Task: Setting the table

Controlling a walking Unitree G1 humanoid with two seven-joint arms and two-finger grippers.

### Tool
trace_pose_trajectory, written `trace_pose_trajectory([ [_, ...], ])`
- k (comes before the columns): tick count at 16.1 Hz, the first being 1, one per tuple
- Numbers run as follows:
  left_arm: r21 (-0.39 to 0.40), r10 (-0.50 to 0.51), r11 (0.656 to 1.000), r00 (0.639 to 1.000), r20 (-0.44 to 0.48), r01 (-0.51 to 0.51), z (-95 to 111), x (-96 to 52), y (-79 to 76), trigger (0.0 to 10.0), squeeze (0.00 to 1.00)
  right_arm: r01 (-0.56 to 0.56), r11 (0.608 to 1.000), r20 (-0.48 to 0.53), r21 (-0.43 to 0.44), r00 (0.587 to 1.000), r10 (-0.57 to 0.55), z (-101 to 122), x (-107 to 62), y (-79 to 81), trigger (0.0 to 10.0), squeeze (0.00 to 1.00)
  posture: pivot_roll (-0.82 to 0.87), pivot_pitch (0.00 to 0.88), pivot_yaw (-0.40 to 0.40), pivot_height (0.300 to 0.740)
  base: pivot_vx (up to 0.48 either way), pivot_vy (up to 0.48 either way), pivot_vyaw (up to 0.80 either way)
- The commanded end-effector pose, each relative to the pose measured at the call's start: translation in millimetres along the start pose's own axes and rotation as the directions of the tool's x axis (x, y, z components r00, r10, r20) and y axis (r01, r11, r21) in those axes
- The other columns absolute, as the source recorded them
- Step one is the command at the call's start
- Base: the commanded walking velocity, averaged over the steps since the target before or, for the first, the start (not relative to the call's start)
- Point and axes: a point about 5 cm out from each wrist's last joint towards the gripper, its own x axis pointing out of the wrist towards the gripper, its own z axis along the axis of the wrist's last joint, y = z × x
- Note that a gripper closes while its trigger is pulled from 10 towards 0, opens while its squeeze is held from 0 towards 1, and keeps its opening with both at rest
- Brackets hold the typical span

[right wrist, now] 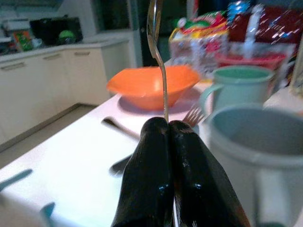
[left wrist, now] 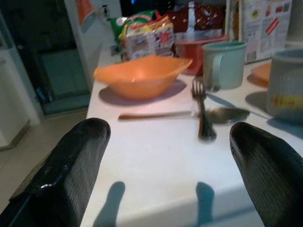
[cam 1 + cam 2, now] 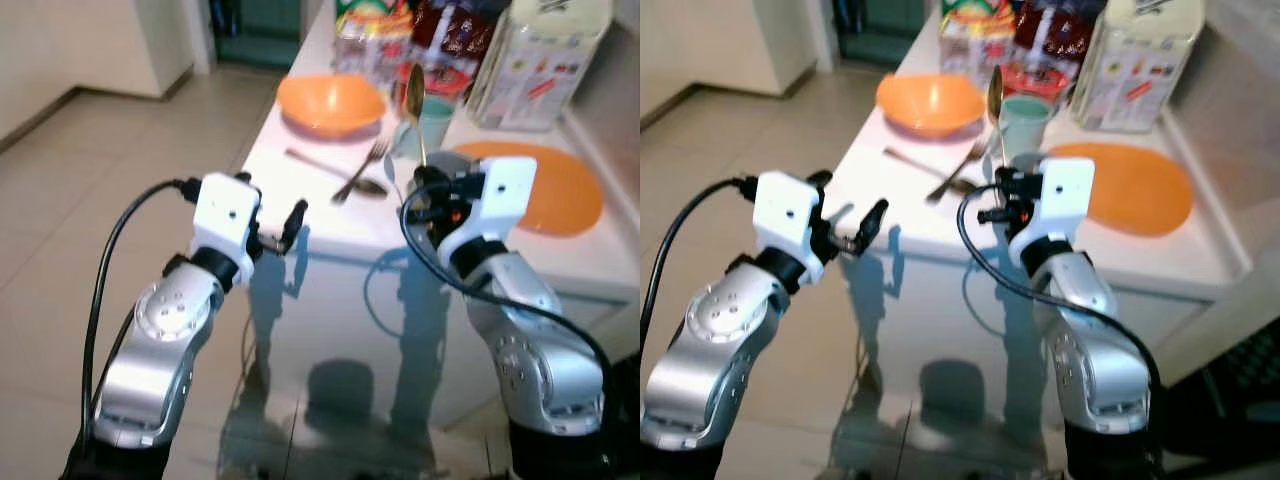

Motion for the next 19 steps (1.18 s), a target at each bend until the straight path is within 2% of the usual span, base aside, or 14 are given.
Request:
trace_pose_trajectory([
  [1, 0.011, -0.008, 1.000, 1.000, -0.008, 0.008, -2.0, -0.8, -0.3, 10.0, 0.00, -0.002, 1.000, 0.008, -0.005, 1.000, 0.002, 1.5, 0.7, 0.4, 10.0, 0.00, 0.09, 0.000, -0.036, 0.740, -0.322, 0.000, 0.00],
  [3, 0.015, -0.016, 1.000, 1.000, -0.007, 0.016, -1.3, -1.2, 0.8, 10.0, 0.00, 0.008, 1.000, 0.012, 0.001, 1.000, -0.008, 1.8, 1.2, -1.1, 10.0, 0.00, 0.09, 0.000, -0.032, 0.740, -0.294, 0.000, 0.00],
  [7, -0.007, 0.043, 0.999, 0.999, -0.029, -0.044, -9.8, 1.2, 10.4, 10.0, 0.00, 0.006, 1.000, -0.005, -0.012, 1.000, -0.006, -1.6, -0.5, 0.2, 10.0, 0.00, 0.07, 0.000, -0.031, 0.740, -0.063, 0.000, 0.00],
  [10, -0.051, 0.107, 0.992, 0.992, -0.071, -0.111, -22.7, 1.3, 13.8, 10.0, 0.00, 0.030, 0.999, -0.081, -0.019, 0.996, -0.032, -22.5, -2.7, -9.4, 10.0, 0.00, 0.08, 0.000, -0.028, 0.740, 0.000, 0.000, 0.00],
  [11, -0.084, 0.130, 0.987, 0.988, -0.083, -0.137, -27.7, 0.4, 14.6, 10.0, 0.00, 0.055, 0.998, -0.122, -0.037, 0.991, -0.059, -36.6, -4.5, -15.0, 10.0, 0.00, 0.08, 0.000, -0.029, 0.740, 0.000, 0.000, 0.00],
  [12, -0.093, 0.155, 0.982, 0.983, -0.103, -0.164, -36.6, -0.2, 16.2, 10.0, 0.00, 0.104, 0.985, -0.169, -0.138, 0.977, -0.126, -57.2, -7.0, -24.8, 10.0, 0.00, 0.08, 0.000, -0.031, 0.740, 0.000, 0.000, 0.00],
  [13, -0.070, 0.170, 0.981, 0.979, -0.116, -0.178, -41.5, -0.3, 17.6, 10.0, 0.00, 0.095, 0.974, -0.208, -0.204, 0.968, -0.138, -70.6, -8.7, -28.8, 10.0, 0.00, 0.06, 0.000, -0.026, 0.740, 0.000, 0.000, 0.00],
  [14, -0.067, 0.198, 0.976, 0.972, -0.125, -0.207, -44.5, 1.4, 19.9, 10.0, 0.00, 0.093, 0.975, -0.244, -0.200, 0.959, -0.142, -78.9, -9.2, -32.8, 10.0, 0.00, 0.07, 0.000, -0.039, 0.740, 0.000, 0.000, 0.00],
  [16, -0.059, 0.227, 0.970, 0.964, -0.136, -0.237, -48.5, 4.4, 22.6, 10.0, 0.00, 0.105, 0.978, -0.247, -0.182, 0.958, -0.149, -81.0, -6.2, -35.3, 10.0, 0.00, 0.08, 0.000, -0.046, 0.740, 0.000, -0.141, 0.00],
  [19, -0.032, 0.220, 0.974, 0.967, -0.131, -0.226, -49.3, 7.3, 20.0, 10.0, 0.00, 0.129, 0.974, -0.224, -0.185, 0.960, -0.170, -84.0, -0.6, -37.7, 10.0, 0.00, 0.09, 0.000, -0.054, 0.740, 0.000, -0.334, 0.00],
])
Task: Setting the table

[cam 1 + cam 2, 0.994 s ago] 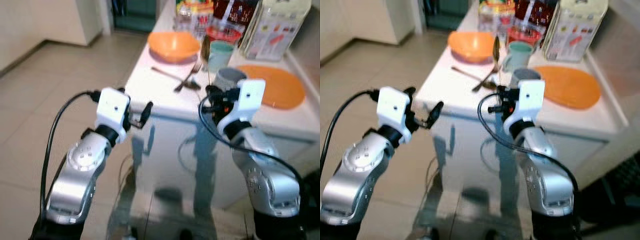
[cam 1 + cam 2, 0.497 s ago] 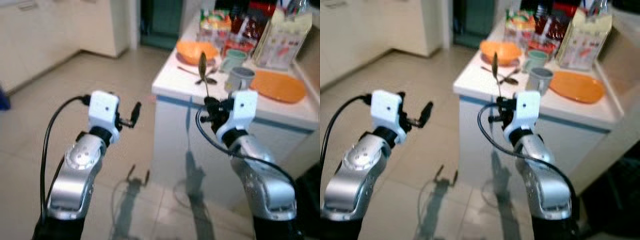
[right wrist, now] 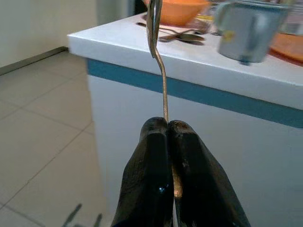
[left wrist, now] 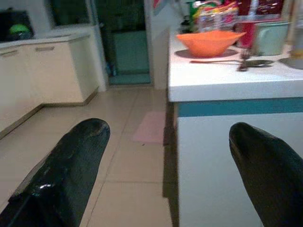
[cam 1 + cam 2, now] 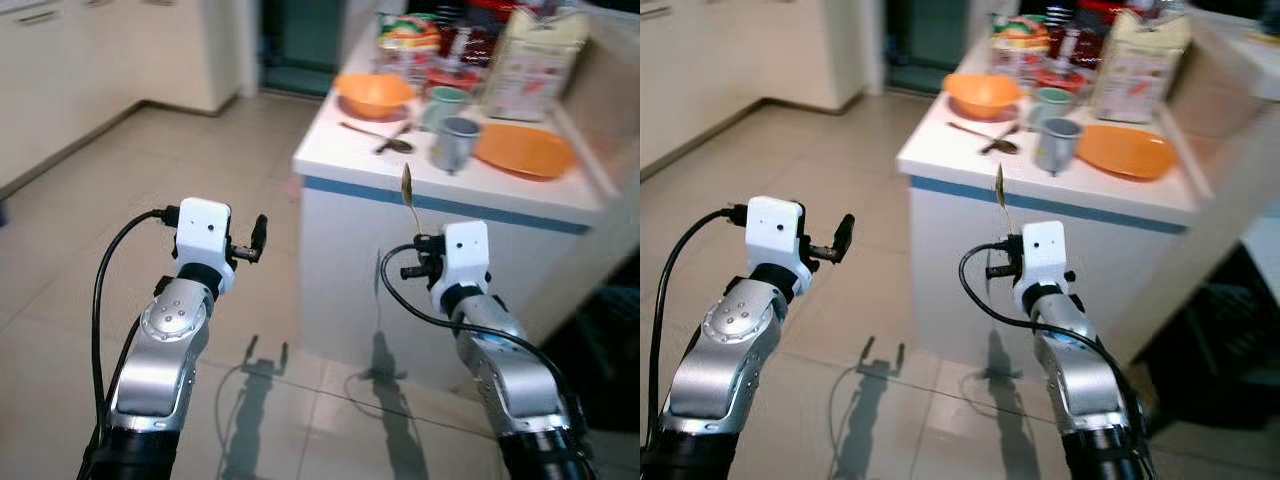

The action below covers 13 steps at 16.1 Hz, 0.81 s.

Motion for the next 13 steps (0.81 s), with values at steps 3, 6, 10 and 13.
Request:
trace_pose_trajectory([
  [3, 0.023, -0.001, 1.000, 1.000, 0.001, 0.001, 0.1, 5.3, -2.2, 10.0, 0.00, 0.065, 0.998, 0.024, -0.009, 0.998, -0.065, 6.7, 3.0, -16.8, 10.0, 0.00, 0.08, 0.000, -0.051, 0.740, 0.000, -0.341, 0.00],
  [6, 0.025, -0.003, 1.000, 1.000, 0.002, 0.003, 0.4, 6.6, -5.8, 10.0, 0.00, 0.064, 0.998, 0.019, -0.024, 0.998, -0.064, 3.0, 4.0, -21.8, 10.0, 0.00, 0.09, 0.000, -0.048, 0.740, 0.000, -0.342, 0.00],
  [10, 0.019, 0.005, 1.000, 1.000, -0.008, -0.005, -2.2, 5.6, -3.3, 10.0, 0.00, 0.063, 0.998, 0.015, -0.031, 0.998, -0.063, 2.5, 2.0, -21.2, 10.0, 0.00, 0.07, 0.000, -0.049, 0.740, 0.000, -0.340, 0.00],
  [13, 0.017, -0.010, 1.000, 1.000, -0.003, 0.010, -0.5, 6.4, -8.0, 10.0, 0.00, 0.094, 0.996, 0.044, -0.009, 0.995, -0.094, 5.4, 0.4, -33.6, 10.0, 0.00, 0.08, 0.000, -0.039, 0.740, 0.000, -0.341, 0.00],
])
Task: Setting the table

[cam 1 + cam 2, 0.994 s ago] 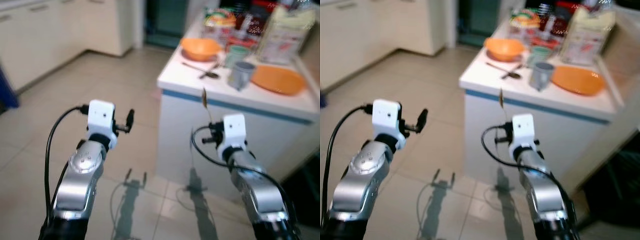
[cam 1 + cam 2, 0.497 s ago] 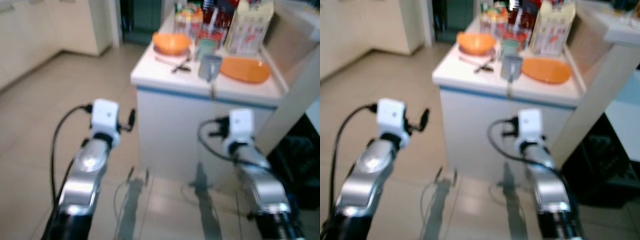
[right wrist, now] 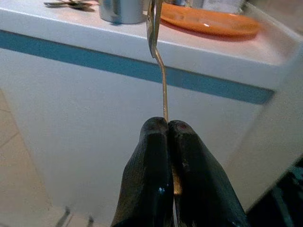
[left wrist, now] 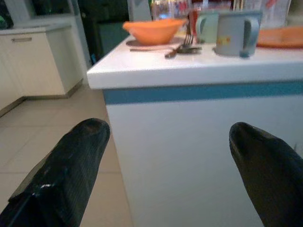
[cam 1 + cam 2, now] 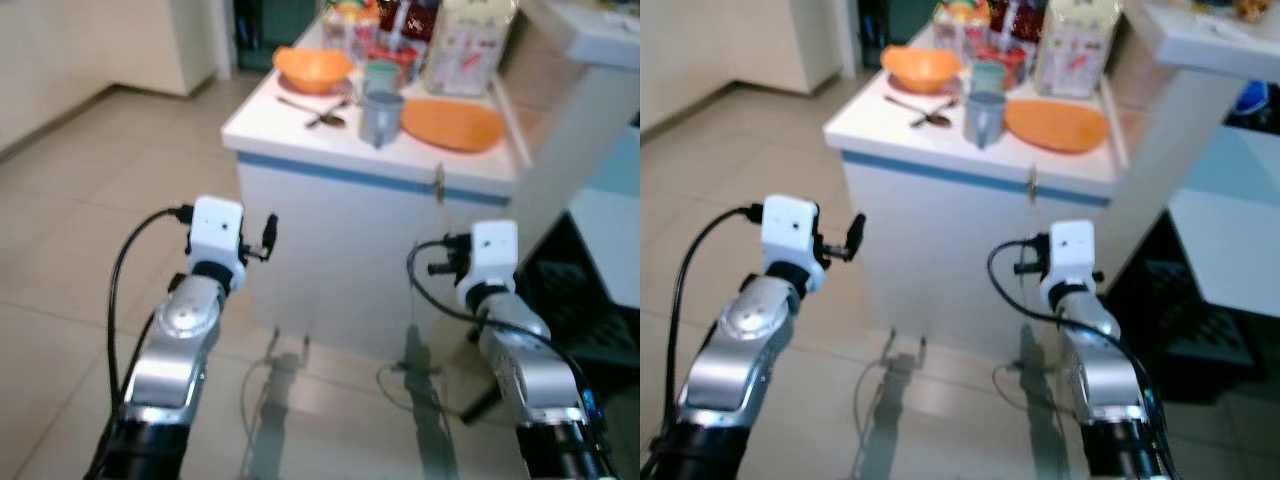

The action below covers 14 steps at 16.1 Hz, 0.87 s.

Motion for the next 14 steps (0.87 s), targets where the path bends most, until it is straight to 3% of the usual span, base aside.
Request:
trace_pose_trajectory([
  [1, 0.004, -0.010, 1.000, 1.000, 0.012, 0.010, 4.9, 0.7, -2.5, 10.0, 0.00, 0.006, 1.000, 0.045, 0.000, 0.999, -0.006, 9.8, -0.8, -4.3, 10.0, 0.00, 0.07, 0.000, -0.037, 0.740, 0.000, -0.341, 0.00],
  [5, -0.002, -0.020, 1.000, 1.000, 0.011, 0.020, 3.7, 5.0, -5.4, 10.0, 0.00, 0.044, 0.999, 0.058, 0.001, 0.997, -0.044, 15.8, -2.1, -18.3, 10.0, 0.00, 0.05, 0.000, -0.031, 0.740, 0.000, -0.341, 0.00],
  [11, -0.003, -0.016, 1.000, 1.000, 0.017, 0.016, 5.5, 4.6, -4.3, 10.0, 0.00, 0.051, 0.999, 0.066, 0.006, 0.996, -0.052, 16.9, -1.1, -18.1, 10.0, 0.00, 0.06, 0.000, -0.031, 0.740, 0.000, -0.341, 0.00],
  [13, -0.009, -0.011, 1.000, 1.000, 0.025, 0.011, 7.9, 5.6, -3.8, 10.0, 0.00, 0.038, 0.998, 0.096, 0.047, 0.994, -0.043, 22.0, -0.5, -17.4, 10.0, 0.00, 0.06, 0.000, -0.033, 0.740, 0.000, -0.341, 0.00],
  [14, -0.005, -0.013, 1.000, 1.000, 0.023, 0.014, 7.5, 6.0, -4.4, 10.0, 0.00, 0.043, 0.998, 0.093, 0.052, 0.995, -0.048, 21.8, 0.3, -18.5, 9.4, 0.00, 0.07, 0.000, -0.031, 0.740, 0.000, -0.341, 0.00],
])
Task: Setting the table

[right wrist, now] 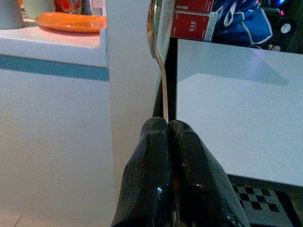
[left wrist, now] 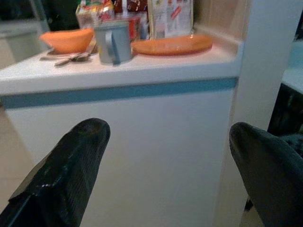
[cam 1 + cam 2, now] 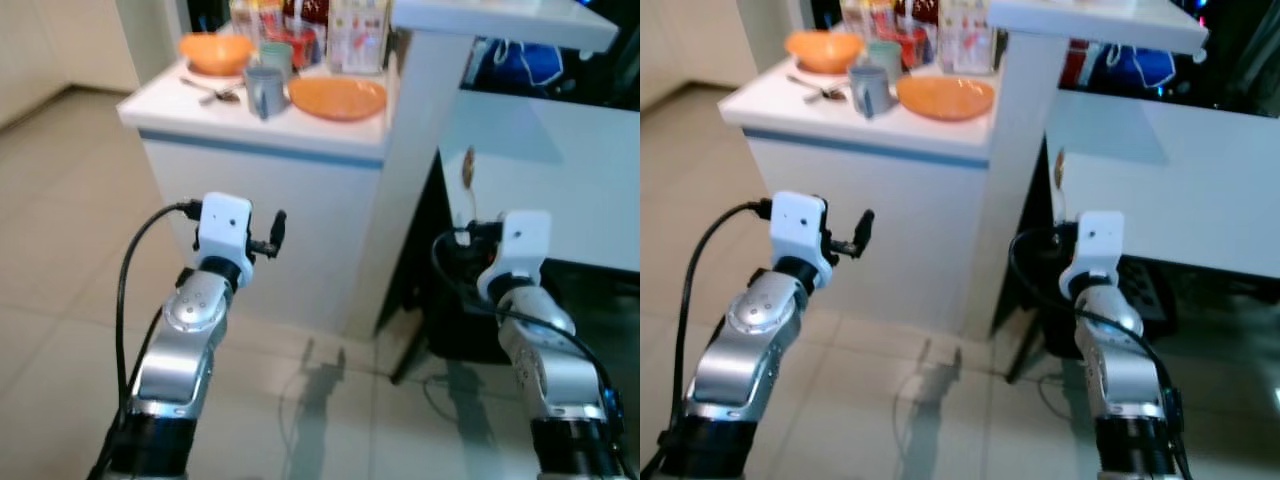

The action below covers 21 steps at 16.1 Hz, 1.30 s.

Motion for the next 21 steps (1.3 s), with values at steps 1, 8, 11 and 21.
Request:
trace_pose_trajectory([
  [1, 0.005, 0.007, 1.000, 1.000, 0.011, -0.007, 3.6, 0.6, 0.7, 10.0, 0.00, 0.005, 1.000, 0.025, 0.023, 1.000, -0.005, 6.0, 2.0, -1.3, 3.4, 0.00, 0.07, 0.000, -0.031, 0.740, 0.000, -0.337, 0.00],
  [8, -0.001, 0.023, 1.000, 1.000, 0.019, -0.023, 6.5, 4.2, 5.8, 10.0, 0.00, 0.035, 0.999, 0.017, 0.017, 0.999, -0.035, 7.4, 2.4, -5.7, 10.0, 0.00, 0.06, 0.000, -0.028, 0.740, 0.000, -0.339, 0.00],
  [11, -0.002, 0.017, 1.000, 1.000, 0.022, -0.017, 7.4, 3.7, 2.9, 10.0, 0.00, 0.039, 0.999, 0.014, 0.019, 0.999, -0.040, 5.2, 2.4, -5.1, 10.0, 0.00, 0.06, 0.000, -0.027, 0.740, 0.000, -0.340, 0.00],
  [21, 0.003, 0.036, 0.999, 0.999, 0.022, -0.036, 8.2, 8.2, 8.0, 10.0, 0.00, 0.030, 0.999, 0.019, 0.016, 0.999, -0.031, 6.9, 1.5, -1.9, 10.0, 0.00, 0.05, 0.000, -0.020, 0.740, 0.000, -0.339, 0.00],
])
